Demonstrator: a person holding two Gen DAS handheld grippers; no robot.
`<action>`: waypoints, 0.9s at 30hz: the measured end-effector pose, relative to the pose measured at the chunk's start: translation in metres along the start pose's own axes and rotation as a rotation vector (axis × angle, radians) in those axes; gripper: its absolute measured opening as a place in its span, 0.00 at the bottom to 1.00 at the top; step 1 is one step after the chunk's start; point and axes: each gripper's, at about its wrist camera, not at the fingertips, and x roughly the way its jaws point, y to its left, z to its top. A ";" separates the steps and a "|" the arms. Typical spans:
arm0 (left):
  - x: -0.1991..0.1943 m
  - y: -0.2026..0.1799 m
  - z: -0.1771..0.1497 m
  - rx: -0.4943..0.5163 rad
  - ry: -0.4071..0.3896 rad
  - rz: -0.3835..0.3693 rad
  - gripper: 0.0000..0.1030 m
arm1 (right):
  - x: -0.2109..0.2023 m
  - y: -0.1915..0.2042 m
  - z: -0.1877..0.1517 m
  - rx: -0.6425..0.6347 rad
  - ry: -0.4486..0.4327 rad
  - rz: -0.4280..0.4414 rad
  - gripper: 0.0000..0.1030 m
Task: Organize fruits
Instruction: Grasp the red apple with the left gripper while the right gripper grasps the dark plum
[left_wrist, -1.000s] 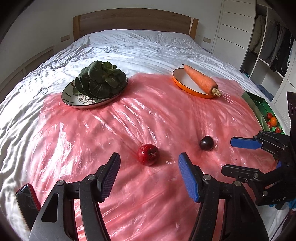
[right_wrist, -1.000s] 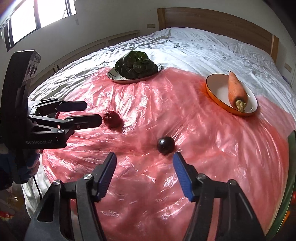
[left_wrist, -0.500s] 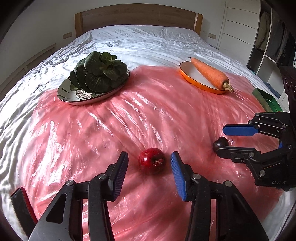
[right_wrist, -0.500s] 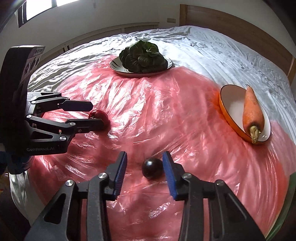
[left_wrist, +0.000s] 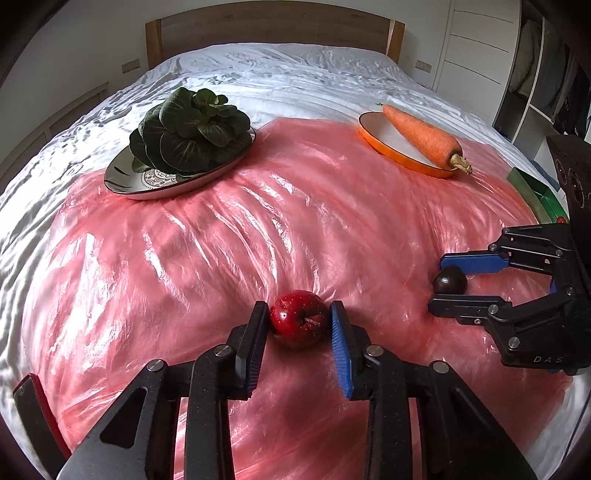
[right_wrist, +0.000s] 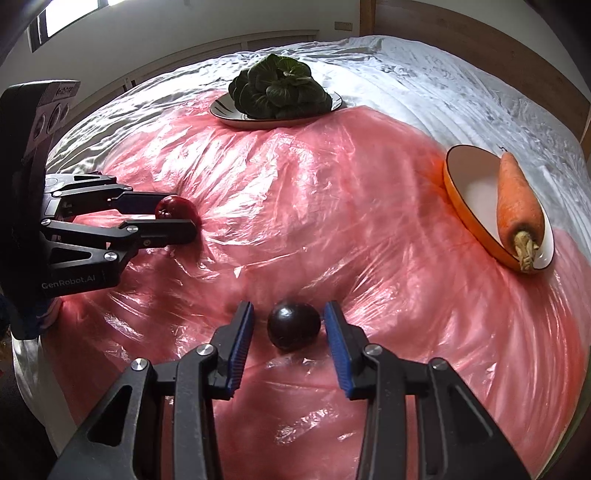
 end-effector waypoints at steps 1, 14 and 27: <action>0.001 0.000 0.000 0.001 0.000 0.000 0.27 | 0.001 0.000 0.000 -0.001 0.003 -0.001 1.00; 0.001 0.007 -0.002 -0.022 -0.006 -0.020 0.27 | 0.012 0.001 0.001 -0.010 0.047 -0.032 0.82; -0.012 0.034 0.001 -0.132 -0.021 -0.126 0.27 | 0.001 -0.050 -0.004 0.326 -0.035 0.269 0.79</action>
